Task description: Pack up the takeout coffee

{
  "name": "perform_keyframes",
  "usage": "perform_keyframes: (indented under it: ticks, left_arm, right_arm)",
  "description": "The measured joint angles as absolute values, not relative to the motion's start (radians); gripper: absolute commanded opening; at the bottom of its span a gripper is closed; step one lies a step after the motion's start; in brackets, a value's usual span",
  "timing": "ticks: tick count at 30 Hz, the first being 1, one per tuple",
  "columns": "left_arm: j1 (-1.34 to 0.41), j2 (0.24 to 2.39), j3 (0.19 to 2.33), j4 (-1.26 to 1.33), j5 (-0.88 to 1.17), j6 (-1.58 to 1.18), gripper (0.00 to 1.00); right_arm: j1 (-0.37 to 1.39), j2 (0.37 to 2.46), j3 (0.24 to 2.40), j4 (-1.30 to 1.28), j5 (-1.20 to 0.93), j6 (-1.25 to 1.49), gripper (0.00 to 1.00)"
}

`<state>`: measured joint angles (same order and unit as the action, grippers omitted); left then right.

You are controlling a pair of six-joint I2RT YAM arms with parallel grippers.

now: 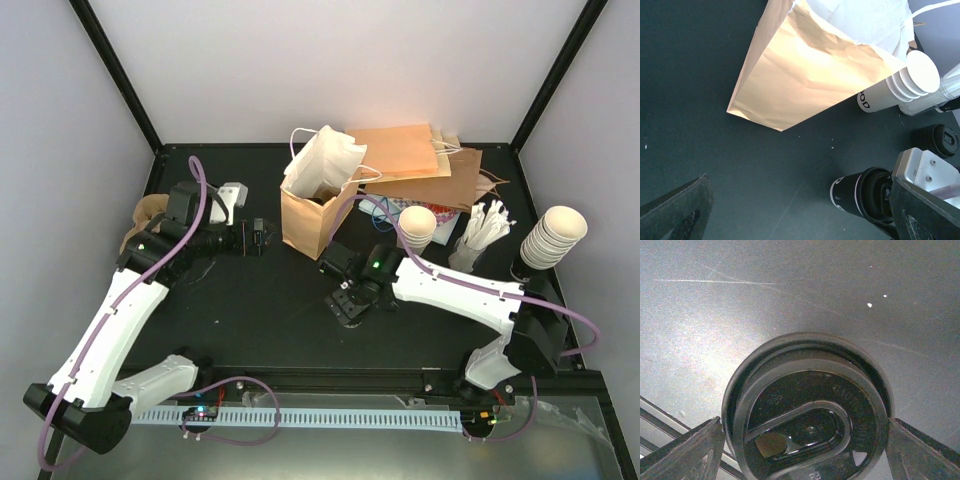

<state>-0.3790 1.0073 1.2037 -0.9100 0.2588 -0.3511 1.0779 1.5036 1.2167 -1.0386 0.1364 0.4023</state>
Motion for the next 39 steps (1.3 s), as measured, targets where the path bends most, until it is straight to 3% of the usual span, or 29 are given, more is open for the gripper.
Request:
perform_keyframes:
  ticks: [12, 26, 30, 39]
  left_arm:
    - [-0.372, 0.955, 1.181, -0.91, 0.259, -0.346, 0.99]
    - [-0.366, 0.943, 1.115, -0.815, 0.29, -0.347, 0.99]
    - [-0.366, 1.036, 1.165, -0.782, 0.302, -0.346, 0.99]
    - [-0.365, 1.464, 1.577, -0.791, 0.228, -0.273, 0.95]
  right_arm:
    - [1.078, 1.556, 1.259, -1.048, 0.143, 0.399, 0.75]
    - [1.078, 1.475, 1.261, -1.082, 0.179, 0.4, 0.75]
    - [1.072, 1.409, 1.262, -1.097, 0.211, 0.403, 0.73]
    - [1.037, 1.275, 1.329, -1.156, 0.279, 0.4, 0.72]
